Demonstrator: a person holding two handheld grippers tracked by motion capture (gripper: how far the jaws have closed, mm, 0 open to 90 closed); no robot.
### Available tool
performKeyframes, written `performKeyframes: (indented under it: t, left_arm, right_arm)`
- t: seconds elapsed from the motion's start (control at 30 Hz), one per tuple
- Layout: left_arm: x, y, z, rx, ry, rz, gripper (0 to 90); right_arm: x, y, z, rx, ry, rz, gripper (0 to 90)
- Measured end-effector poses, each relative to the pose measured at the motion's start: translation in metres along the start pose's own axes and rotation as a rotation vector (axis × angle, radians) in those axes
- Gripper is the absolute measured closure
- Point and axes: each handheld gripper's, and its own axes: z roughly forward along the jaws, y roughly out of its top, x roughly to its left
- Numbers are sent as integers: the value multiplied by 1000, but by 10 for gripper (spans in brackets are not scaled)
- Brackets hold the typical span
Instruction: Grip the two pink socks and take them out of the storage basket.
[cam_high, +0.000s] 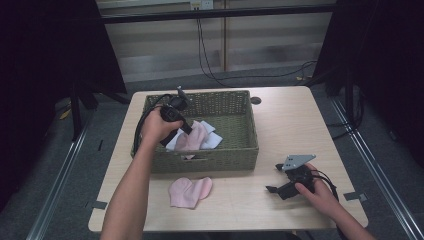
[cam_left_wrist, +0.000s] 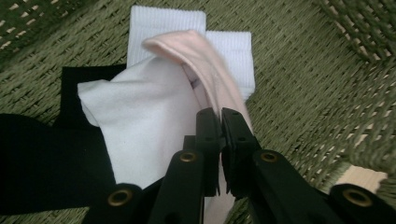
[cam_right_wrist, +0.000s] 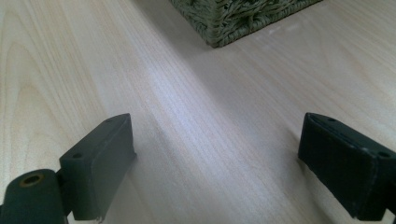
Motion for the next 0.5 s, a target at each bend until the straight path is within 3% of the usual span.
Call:
performKeyframes:
  t: [0.5]
  left_arm:
    - [-16, 5, -46, -14, 38, 23, 862]
  right_arm:
    - [0, 0, 0, -4, 0, -6, 98]
